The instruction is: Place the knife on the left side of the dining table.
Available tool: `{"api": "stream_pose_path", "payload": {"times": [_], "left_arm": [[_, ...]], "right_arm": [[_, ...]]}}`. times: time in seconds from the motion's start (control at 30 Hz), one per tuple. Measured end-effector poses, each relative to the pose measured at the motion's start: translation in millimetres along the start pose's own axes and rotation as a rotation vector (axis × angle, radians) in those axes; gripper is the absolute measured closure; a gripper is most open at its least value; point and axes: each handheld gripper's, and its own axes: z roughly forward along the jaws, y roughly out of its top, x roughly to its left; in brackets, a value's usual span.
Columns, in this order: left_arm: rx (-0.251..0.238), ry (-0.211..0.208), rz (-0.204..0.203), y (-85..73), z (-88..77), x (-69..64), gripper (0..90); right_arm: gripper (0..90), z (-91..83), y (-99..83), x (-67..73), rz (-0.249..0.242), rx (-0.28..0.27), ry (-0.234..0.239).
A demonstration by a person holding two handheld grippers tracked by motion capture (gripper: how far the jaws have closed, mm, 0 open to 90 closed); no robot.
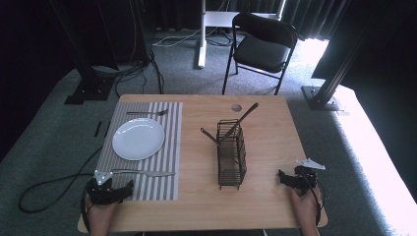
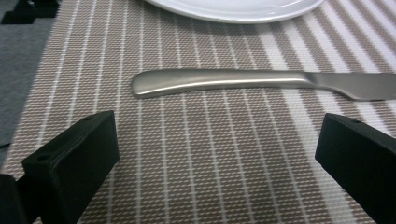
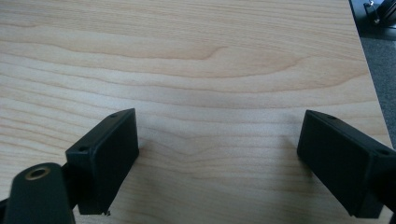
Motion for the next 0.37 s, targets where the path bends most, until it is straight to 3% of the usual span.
{"api": "stream_pose_path", "payload": {"times": [0.37], "left_arm": [[0.012, 0.005, 0.001, -0.7, 1.2, 0.3, 0.0]], "right_arm": [[12.0, 0.0, 0.0, 0.0, 0.000, 0.000, 0.000]]}}
